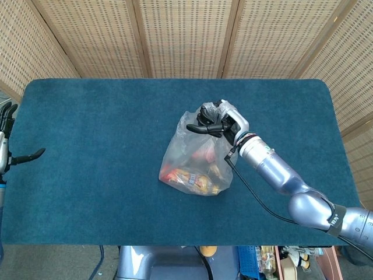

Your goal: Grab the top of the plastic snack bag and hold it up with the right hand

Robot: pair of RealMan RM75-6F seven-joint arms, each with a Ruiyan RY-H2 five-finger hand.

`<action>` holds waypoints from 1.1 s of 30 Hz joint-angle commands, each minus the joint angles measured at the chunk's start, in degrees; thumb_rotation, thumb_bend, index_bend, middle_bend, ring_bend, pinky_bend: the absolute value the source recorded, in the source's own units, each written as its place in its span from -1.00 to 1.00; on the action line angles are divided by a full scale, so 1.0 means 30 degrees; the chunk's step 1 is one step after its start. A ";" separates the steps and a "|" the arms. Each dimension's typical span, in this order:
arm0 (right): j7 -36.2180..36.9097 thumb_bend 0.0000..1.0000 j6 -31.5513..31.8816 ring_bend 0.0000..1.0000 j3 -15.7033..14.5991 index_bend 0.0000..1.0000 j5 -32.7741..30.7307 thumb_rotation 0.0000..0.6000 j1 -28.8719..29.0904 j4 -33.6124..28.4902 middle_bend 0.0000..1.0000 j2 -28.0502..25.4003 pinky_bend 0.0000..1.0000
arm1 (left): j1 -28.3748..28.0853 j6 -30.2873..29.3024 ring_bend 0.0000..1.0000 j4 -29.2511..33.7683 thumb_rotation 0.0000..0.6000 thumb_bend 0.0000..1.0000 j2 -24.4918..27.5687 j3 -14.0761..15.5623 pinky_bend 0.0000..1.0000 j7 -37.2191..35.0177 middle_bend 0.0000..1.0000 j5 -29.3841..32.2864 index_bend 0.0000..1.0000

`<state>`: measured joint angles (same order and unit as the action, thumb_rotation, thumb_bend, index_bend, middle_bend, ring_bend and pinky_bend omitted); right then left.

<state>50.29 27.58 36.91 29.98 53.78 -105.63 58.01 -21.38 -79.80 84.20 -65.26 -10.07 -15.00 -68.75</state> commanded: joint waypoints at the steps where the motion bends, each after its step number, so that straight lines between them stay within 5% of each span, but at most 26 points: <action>1: -0.0658 -0.69 0.0054 0.51 -0.0420 0.90 -0.0907 1.00 0.0581 -0.0321 0.82 -0.0559 1.00 | 0.0874 -0.0538 -1.00 0.0157 1.00 -0.71 -0.0062 0.0302 -1.00 -0.0572 -1.00 0.0157 -1.00; 3: -0.0914 -0.64 0.0401 0.51 -0.0559 0.92 -0.1391 1.00 0.0830 -0.0457 0.82 -0.0677 1.00 | 0.1266 -0.0767 -1.00 0.0089 1.00 -0.71 -0.0210 0.0378 -1.00 -0.0894 -1.00 0.0181 -1.00; 5: -0.1354 -0.36 0.0709 0.52 -0.0842 0.93 -0.2099 1.00 0.1226 -0.0634 0.83 -0.0867 1.00 | 0.1637 -0.1002 -1.00 -0.0069 1.00 -0.71 -0.0396 0.0398 -1.00 -0.1257 -1.00 0.0092 -1.00; 7: -0.1671 0.32 0.0810 0.53 -0.1049 0.93 -0.2622 1.00 0.1517 -0.0717 0.83 -0.1003 1.00 | 0.1859 -0.1165 -1.00 -0.0256 1.00 -0.71 -0.0565 0.0391 -1.00 -0.1487 -1.00 -0.0042 -1.00; 10: -0.1969 0.94 0.0830 0.53 -0.1188 0.93 -0.3305 1.00 0.1829 -0.0834 0.84 -0.1152 1.00 | 0.2066 -0.1202 -1.00 -0.0614 1.00 -0.71 -0.0756 0.0332 -1.00 -0.1905 -1.00 -0.0320 -1.00; 22: -0.2393 1.00 0.0565 0.55 -0.0488 0.93 -0.3580 1.00 0.1968 -0.0840 0.84 -0.1628 1.00 | 0.2544 -0.1734 -1.00 -0.0526 1.00 -0.71 -0.0684 0.0327 -1.00 -0.1642 -1.00 -0.1719 -1.00; 33: -0.3302 1.00 -0.0241 0.55 0.0453 0.93 -0.7281 1.00 0.4268 -0.1046 0.84 -0.5339 1.00 | 0.2845 -0.0353 -1.00 0.1035 1.00 -0.70 0.0471 0.0403 -1.00 0.0153 -1.00 -0.0874 -1.00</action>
<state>40.96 27.78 37.58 10.66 64.82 -108.75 44.13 -12.94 -81.55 86.71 -64.41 -8.80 -15.01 -71.93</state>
